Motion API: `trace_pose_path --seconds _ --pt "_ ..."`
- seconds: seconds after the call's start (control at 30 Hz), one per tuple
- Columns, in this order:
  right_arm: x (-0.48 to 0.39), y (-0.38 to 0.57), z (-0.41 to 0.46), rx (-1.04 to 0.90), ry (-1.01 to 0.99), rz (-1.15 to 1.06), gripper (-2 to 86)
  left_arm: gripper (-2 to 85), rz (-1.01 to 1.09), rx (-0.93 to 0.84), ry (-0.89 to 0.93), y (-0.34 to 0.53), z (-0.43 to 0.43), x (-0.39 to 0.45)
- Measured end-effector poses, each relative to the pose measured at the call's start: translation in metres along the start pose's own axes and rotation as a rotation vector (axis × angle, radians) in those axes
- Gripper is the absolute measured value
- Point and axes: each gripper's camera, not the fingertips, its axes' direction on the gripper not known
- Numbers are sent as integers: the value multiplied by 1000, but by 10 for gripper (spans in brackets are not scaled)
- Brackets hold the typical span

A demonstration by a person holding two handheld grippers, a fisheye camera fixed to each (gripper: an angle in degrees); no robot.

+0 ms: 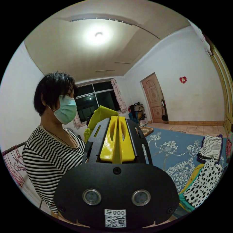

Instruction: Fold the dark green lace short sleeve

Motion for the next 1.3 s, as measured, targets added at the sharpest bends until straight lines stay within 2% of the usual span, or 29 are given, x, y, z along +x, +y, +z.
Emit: trace_pose_path --seconds 0.2,0.37,0.5,0.67,0.77,0.83,0.93,1.0,1.13,1.3 --pt "91 -32 51 -30 57 14 1 17 -5 -67 -55 -17 59 -75" --pt "201 -60 111 -97 157 55 1 20 -103 -161 -144 -13 135 -206" --pt "330 -79 177 -182 212 166 1 24 -181 -273 -252 7 194 -319" --pt "505 -86 271 -366 356 333 1 47 -401 -497 -381 87 285 -520" --pt "630 -70 330 -472 434 533 2 74 -568 -647 -447 152 323 -626" --pt "721 -44 368 -585 515 721 3 85 -661 -700 -501 188 334 -675" --pt "795 -20 401 -670 664 822 2 98 -692 -793 -493 229 342 -732" --pt "825 -14 417 -684 704 839 2 101 -686 -848 -475 249 339 -756" --pt "851 -7 470 -754 642 651 5 100 -644 -977 -504 288 320 -797" --pt "876 2 547 -876 537 537 2 95 -645 -995 -502 312 299 -835"
